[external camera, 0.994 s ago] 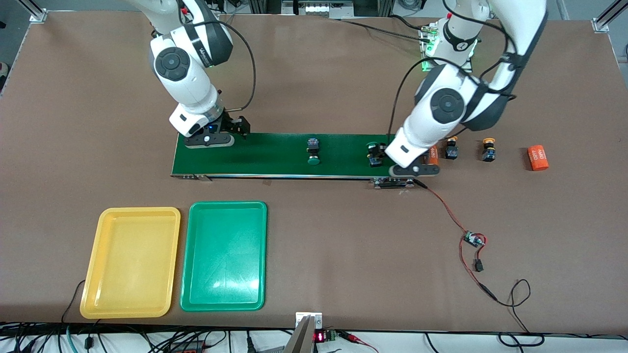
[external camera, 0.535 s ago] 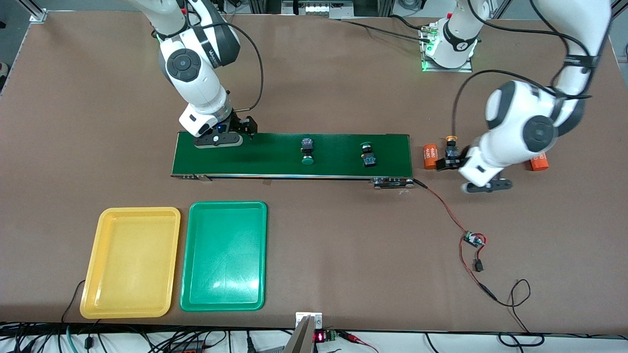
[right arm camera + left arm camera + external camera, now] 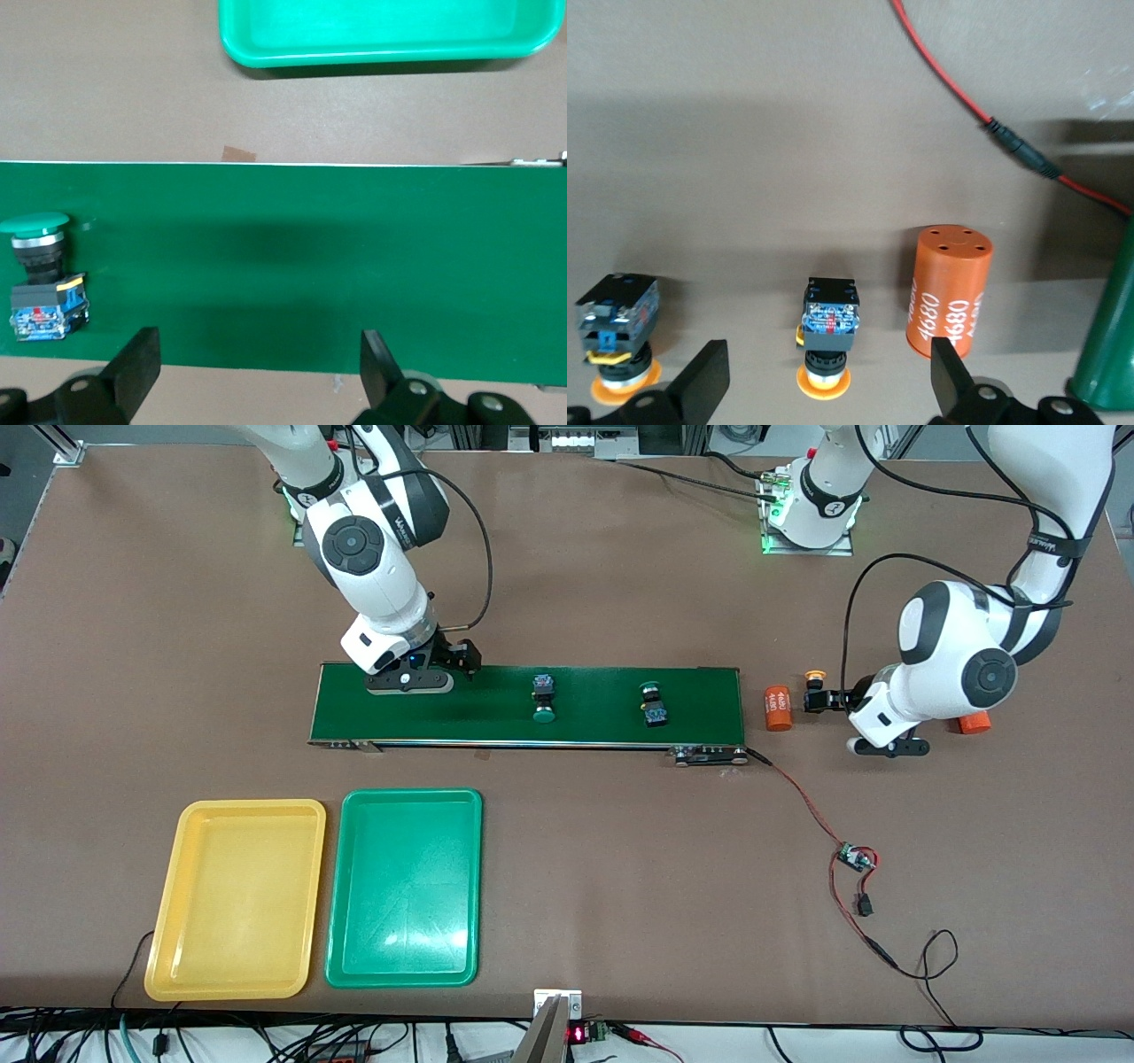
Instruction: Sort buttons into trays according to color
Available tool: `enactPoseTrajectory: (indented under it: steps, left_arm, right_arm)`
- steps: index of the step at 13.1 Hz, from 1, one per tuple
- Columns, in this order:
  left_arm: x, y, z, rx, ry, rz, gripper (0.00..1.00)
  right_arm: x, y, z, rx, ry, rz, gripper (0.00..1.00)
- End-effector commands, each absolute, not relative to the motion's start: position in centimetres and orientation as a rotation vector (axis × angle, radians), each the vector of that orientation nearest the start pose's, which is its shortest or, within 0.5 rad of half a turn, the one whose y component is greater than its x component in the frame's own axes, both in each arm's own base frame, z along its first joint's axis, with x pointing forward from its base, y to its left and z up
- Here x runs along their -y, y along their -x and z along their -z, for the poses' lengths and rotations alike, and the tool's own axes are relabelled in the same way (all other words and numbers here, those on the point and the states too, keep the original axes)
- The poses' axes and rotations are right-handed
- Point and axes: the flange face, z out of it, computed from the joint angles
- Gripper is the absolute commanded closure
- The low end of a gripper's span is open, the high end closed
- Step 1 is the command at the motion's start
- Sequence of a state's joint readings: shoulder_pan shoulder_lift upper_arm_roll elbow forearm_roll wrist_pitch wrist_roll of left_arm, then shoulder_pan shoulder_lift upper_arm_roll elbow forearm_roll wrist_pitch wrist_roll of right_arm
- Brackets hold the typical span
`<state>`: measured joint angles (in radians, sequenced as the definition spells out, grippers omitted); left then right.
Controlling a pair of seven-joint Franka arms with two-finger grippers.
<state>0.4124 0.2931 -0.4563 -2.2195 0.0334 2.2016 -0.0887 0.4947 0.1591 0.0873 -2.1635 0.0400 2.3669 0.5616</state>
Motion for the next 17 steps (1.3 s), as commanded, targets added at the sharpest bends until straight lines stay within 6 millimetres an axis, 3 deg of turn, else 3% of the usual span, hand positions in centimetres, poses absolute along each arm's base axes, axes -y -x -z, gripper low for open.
enactPoseTrajectory:
  steps: [1, 5, 16, 17]
  left_arm:
    - [2.5, -50.7, -21.1, -0.086, 3.172, -0.417, 0.00]
    - [1.1, -50.5, -18.9, -0.129, 3.155, -0.405, 0.00]
    - [1.6, -48.5, -17.3, -0.145, 3.147, -0.490, 0.00]
    - [1.6, -48.5, -17.3, -0.145, 3.147, -0.490, 0.04]
  right_arm:
    - [-31.8, -46.9, -32.7, -0.055, 3.073, 0.018, 0.00]
    - [-32.5, -46.4, -31.5, -0.026, 3.087, -0.005, 0.00]
    - [-32.2, -46.6, -31.4, -0.033, 3.095, -0.009, 0.00]
    - [-32.2, -46.6, -31.4, -0.036, 3.095, -0.009, 0.00]
